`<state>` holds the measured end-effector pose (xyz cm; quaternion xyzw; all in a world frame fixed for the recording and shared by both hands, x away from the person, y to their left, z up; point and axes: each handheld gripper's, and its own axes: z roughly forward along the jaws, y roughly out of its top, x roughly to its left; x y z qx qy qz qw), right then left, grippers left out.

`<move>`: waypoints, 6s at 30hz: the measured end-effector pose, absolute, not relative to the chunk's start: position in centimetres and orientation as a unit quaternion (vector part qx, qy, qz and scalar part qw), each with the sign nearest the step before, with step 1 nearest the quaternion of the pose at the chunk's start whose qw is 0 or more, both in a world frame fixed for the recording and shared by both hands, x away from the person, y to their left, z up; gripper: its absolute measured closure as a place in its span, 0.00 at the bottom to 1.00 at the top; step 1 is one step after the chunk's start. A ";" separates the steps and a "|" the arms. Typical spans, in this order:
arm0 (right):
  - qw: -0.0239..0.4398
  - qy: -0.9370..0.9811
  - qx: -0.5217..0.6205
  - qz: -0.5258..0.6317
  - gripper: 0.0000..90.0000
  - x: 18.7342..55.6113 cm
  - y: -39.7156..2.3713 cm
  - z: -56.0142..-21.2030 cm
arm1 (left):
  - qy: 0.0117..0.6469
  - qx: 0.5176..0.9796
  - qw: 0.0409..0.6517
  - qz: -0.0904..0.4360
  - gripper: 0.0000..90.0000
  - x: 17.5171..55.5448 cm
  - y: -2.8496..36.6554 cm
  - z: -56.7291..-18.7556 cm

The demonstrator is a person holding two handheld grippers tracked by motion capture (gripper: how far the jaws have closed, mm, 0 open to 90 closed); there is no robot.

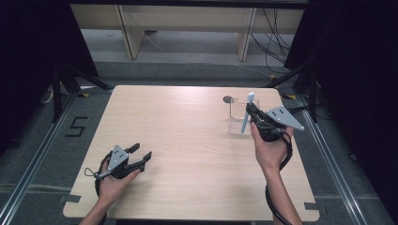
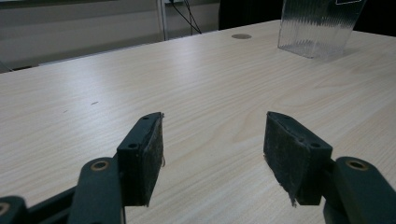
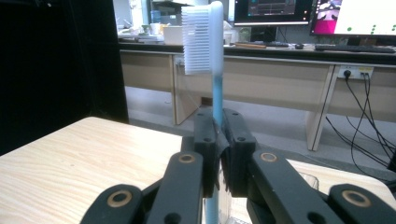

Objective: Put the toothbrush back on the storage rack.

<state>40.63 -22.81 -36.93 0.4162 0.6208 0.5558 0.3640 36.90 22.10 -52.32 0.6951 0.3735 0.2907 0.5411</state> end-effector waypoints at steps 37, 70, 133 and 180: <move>0.384 0.588 0.444 0.557 0.95 42.7 -25.0 -36.1 | 0.375 0.695 0.540 0.292 0.42 36.8 22.1 -52.3; 0.395 0.573 0.468 0.544 0.95 44.9 -26.5 -36.0 | 0.378 0.697 0.536 0.292 0.42 36.7 22.1 -52.3; 0.395 0.585 0.493 0.509 0.95 46.7 -27.7 -39.9 | 0.380 0.696 0.536 0.290 0.41 36.7 22.2 -52.3; 0.369 0.593 0.523 0.488 0.95 46.9 -27.5 -44.2 | 0.381 0.694 0.537 0.290 0.41 36.6 22.2 -52.3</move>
